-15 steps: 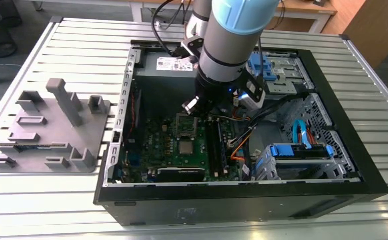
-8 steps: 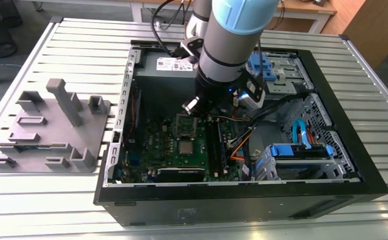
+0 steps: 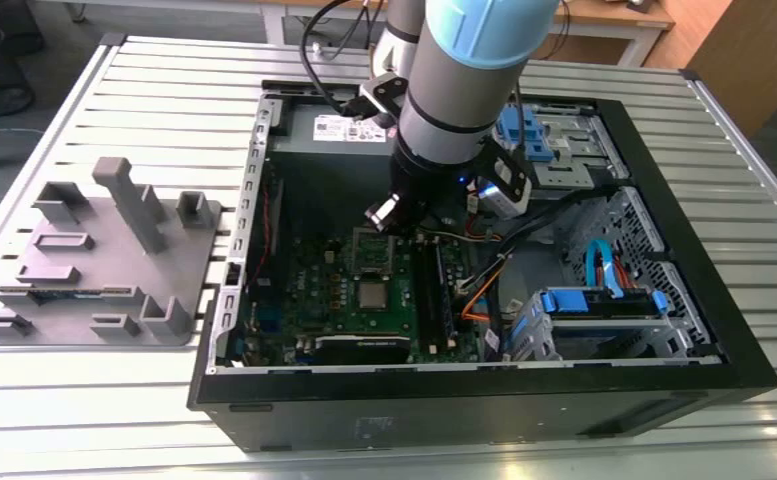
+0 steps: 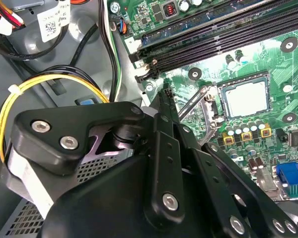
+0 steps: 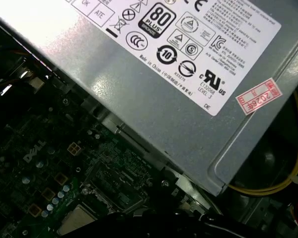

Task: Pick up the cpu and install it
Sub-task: 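Close the cpu cover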

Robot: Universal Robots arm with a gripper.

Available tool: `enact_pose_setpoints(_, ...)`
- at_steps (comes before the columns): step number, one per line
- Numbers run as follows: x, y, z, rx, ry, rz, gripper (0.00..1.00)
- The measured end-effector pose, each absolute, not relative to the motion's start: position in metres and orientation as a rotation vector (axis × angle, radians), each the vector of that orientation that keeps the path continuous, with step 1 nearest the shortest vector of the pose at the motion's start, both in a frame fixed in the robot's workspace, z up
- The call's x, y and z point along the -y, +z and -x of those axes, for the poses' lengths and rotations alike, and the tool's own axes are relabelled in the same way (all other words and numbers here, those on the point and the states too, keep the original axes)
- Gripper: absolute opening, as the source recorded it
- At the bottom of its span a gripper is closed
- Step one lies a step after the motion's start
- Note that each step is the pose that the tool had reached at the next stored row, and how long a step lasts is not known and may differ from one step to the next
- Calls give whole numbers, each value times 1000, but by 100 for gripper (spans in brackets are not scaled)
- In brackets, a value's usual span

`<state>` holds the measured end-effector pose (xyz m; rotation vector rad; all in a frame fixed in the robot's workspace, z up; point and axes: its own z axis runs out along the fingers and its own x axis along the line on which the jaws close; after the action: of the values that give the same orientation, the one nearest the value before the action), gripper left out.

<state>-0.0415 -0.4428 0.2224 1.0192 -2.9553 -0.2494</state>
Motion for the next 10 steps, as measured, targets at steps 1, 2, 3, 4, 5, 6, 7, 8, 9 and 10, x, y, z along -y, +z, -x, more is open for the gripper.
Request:
enact_pose_setpoints(1, 443, 223, 42, 2955, -249, -1021, 11)
enact_pose_setpoints(2, 443, 224, 42, 2954, -249, -1022, 11)
enact_pose_setpoints(3, 443, 225, 42, 2953, -249, -1024, 11)
enact_pose_setpoints(4, 443, 226, 42, 2953, -249, -1026, 11)
enact_pose_setpoints(5, 443, 227, 42, 2952, -249, -1028, 11)
enact_pose_setpoints(6, 443, 229, 42, 2951, -249, -1030, 11)
enact_pose_setpoints(7, 443, 230, 42, 2950, -249, -1032, 11)
enact_pose_setpoints(8, 443, 230, 42, 2949, -249, -1034, 11)
enact_pose_setpoints(9, 443, 230, 42, 2949, -248, -1036, 11)
enact_pose_setpoints(10, 443, 230, 42, 2948, -247, -1036, 11)
